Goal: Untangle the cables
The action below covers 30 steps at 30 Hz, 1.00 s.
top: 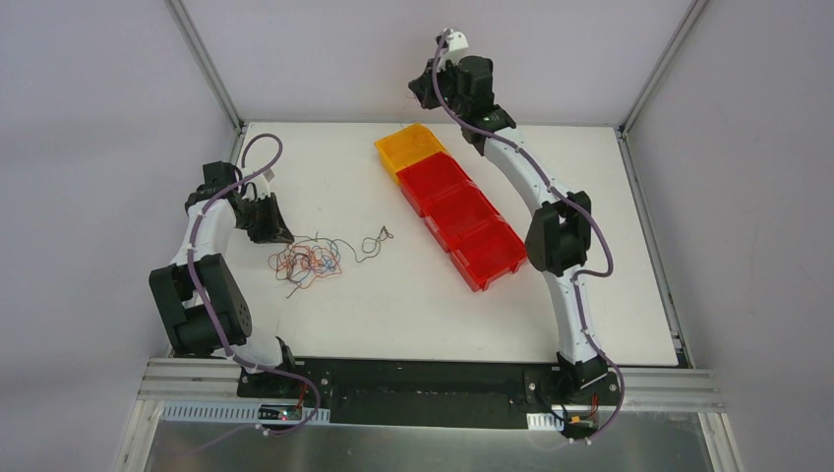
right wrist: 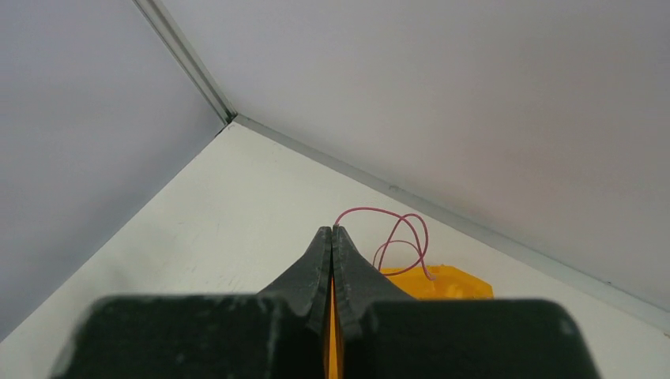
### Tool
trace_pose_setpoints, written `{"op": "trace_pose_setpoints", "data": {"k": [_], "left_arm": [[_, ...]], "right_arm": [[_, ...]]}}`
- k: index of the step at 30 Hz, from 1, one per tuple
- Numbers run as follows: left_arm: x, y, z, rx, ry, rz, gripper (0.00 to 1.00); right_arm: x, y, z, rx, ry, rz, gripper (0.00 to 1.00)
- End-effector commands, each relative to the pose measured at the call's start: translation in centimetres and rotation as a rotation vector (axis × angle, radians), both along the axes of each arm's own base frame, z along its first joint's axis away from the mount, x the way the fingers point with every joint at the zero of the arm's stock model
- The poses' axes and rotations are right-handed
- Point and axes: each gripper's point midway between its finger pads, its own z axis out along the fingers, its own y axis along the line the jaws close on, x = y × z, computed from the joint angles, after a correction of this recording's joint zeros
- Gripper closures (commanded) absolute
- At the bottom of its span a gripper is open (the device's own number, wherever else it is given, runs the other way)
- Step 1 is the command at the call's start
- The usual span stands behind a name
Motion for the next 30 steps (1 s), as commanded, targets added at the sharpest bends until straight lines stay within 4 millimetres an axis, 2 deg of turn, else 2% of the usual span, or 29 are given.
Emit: {"op": "trace_pose_setpoints", "data": {"k": [1,6,8,9,10,13,14,15,19,21,24,27,30], "left_arm": [[0.5,0.2,0.2,0.011,0.001,0.007,1.00],[0.7,0.3,0.2,0.013,-0.001,0.010,1.00],[0.7,0.2,0.2,0.009,0.003,0.012,1.00],[0.7,0.2,0.2,0.006,0.003,0.014,1.00],[0.7,0.2,0.3,0.005,0.002,0.015,1.00],[0.7,0.1,0.4,0.000,-0.001,0.018,1.00],[0.6,0.0,0.4,-0.003,-0.001,0.019,1.00],[0.6,-0.1,0.4,-0.007,0.000,0.019,1.00],[0.6,-0.3,0.2,-0.027,0.014,0.027,1.00],[0.7,-0.5,0.1,-0.046,0.024,0.033,1.00],[0.8,-1.0,0.2,-0.082,0.031,0.039,1.00],[0.7,-1.1,0.1,-0.094,0.045,0.044,1.00],[0.5,-1.0,-0.3,-0.096,0.072,0.049,1.00]], "right_arm": [[0.2,1.1,-1.8,-0.009,-0.018,0.033,1.00],[-0.3,1.1,-3.9,-0.040,0.020,0.049,1.00],[-1.0,1.5,-4.9,-0.075,0.060,0.087,0.73],[-1.5,1.4,-5.1,-0.084,0.081,0.104,0.57],[-2.2,1.4,-4.8,-0.088,0.091,0.120,0.47],[-5.3,0.9,-4.2,-0.106,0.135,0.185,0.29],[-6.7,0.8,-3.3,-0.109,0.139,0.220,0.25],[-8.4,0.7,-4.0,-0.136,0.171,0.256,0.21],[-15.6,1.7,-5.7,-0.197,0.316,0.460,0.14],[-19.5,2.8,-7.7,-0.237,0.409,0.572,0.13],[-23.9,4.5,-11.7,-0.333,0.507,0.687,0.12],[-27.0,6.1,-14.7,-0.393,0.564,0.765,0.12],[-28.9,7.7,-16.9,-0.425,0.597,0.807,0.12]]}}
